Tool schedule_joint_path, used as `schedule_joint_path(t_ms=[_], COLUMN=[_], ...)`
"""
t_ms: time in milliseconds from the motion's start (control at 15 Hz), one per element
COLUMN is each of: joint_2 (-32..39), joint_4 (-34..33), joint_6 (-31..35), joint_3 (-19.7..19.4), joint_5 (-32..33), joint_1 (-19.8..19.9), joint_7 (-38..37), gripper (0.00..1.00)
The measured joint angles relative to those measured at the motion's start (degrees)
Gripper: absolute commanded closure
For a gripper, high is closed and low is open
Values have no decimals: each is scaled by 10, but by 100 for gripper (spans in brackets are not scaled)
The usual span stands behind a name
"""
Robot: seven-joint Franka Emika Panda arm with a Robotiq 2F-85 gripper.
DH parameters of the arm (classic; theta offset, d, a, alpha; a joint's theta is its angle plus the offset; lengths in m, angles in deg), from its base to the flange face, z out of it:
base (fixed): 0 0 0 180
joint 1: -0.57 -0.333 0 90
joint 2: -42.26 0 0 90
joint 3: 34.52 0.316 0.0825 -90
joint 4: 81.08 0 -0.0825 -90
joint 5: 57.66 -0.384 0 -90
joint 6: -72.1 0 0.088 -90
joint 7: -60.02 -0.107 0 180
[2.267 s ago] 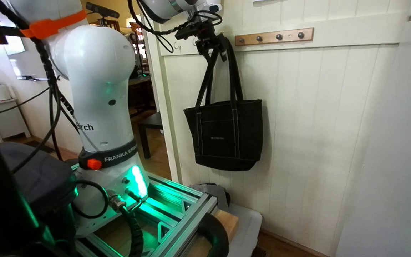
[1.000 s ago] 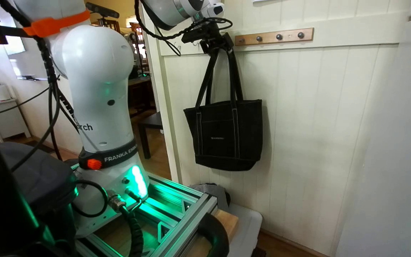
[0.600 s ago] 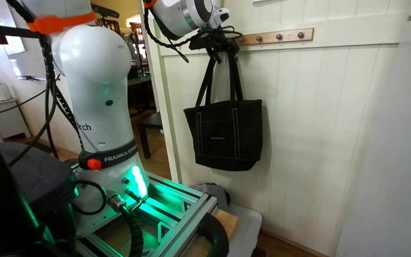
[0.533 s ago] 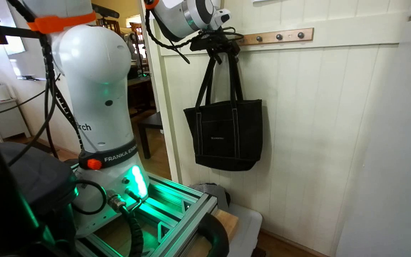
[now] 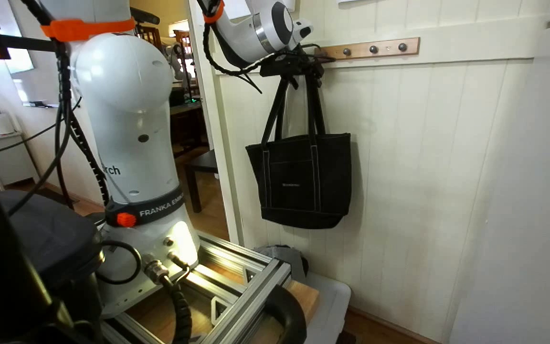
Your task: Remove the black bag from the hook
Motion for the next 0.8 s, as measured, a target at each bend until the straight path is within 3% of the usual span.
schedule_joint_path(t_ms=[400,800], joint_2=[12,27], joint_4=[-1,-1], joint_6=[65,87], joint_3=[16,43], joint_5=[25,25], joint_1=[42,67], joint_7=[-1,-1], gripper=[0,0])
